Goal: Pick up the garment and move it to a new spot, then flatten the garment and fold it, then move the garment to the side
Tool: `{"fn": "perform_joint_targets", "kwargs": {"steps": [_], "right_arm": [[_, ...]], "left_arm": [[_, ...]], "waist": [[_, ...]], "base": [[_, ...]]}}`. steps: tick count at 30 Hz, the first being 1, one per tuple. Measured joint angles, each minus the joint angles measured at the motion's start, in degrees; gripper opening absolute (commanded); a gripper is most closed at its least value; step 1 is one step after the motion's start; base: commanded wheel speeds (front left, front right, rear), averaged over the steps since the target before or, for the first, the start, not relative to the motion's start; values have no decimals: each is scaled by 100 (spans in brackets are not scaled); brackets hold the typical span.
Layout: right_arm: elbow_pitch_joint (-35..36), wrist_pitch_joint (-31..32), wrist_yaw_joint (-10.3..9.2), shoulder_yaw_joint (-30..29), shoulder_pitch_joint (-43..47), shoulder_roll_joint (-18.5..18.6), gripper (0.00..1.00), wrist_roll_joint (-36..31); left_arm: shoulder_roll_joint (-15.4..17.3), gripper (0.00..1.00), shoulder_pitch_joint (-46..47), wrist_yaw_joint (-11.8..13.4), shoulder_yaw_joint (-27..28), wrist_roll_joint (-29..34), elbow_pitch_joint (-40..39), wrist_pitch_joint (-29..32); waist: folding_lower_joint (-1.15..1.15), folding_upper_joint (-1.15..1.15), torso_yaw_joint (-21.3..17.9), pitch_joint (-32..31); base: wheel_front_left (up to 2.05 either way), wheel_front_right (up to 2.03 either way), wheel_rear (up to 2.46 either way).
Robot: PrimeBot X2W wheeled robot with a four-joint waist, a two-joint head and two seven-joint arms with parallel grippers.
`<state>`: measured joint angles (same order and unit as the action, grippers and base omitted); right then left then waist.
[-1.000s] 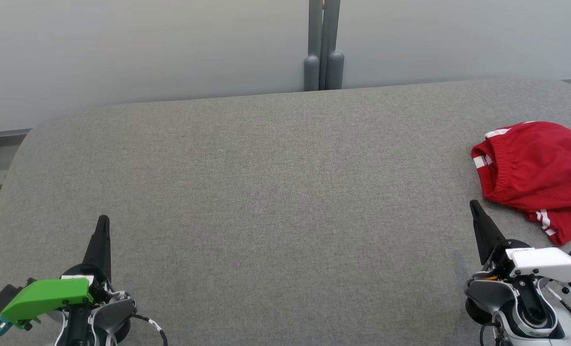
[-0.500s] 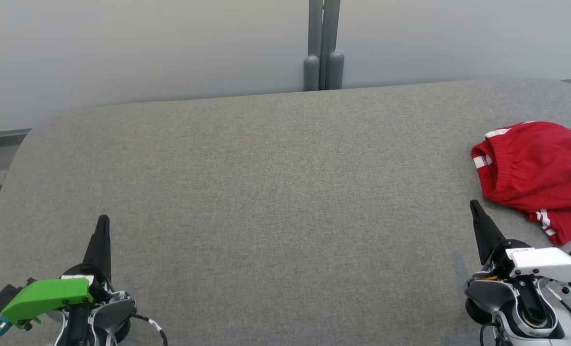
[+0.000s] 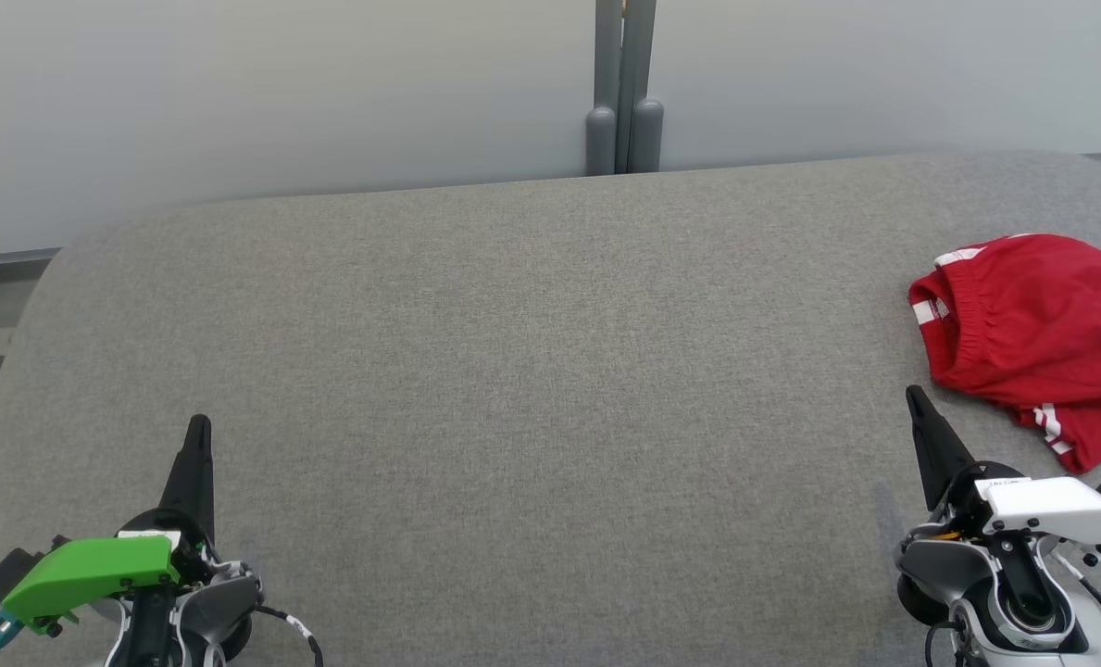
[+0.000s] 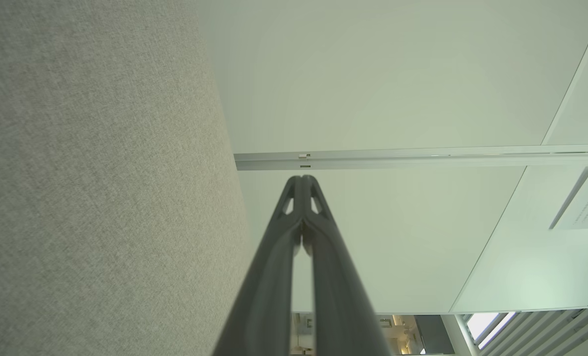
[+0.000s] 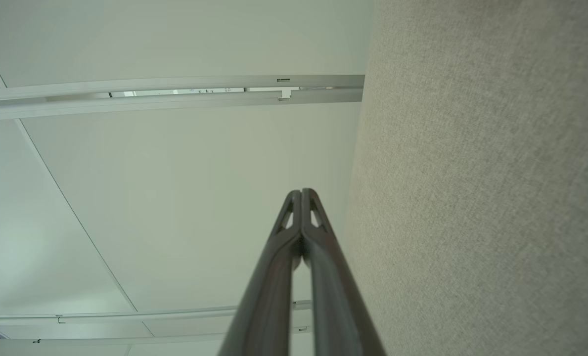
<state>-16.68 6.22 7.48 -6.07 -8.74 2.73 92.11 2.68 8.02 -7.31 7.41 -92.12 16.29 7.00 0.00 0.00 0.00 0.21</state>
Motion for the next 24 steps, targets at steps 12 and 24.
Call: {"fn": "perform_joint_targets", "kwargs": {"steps": [12,24], "right_arm": [[0,0,0,0,0,0,0,0],[0,0,0,0,0,1,0,0]], "left_arm": [[0,0,0,0,0,0,0,0],[1,0,0,0,0,0,0,0]], "waist": [[0,0,0,0],[0,0,0,0]], "base": [[0,0,0],[0,0,0]]}}
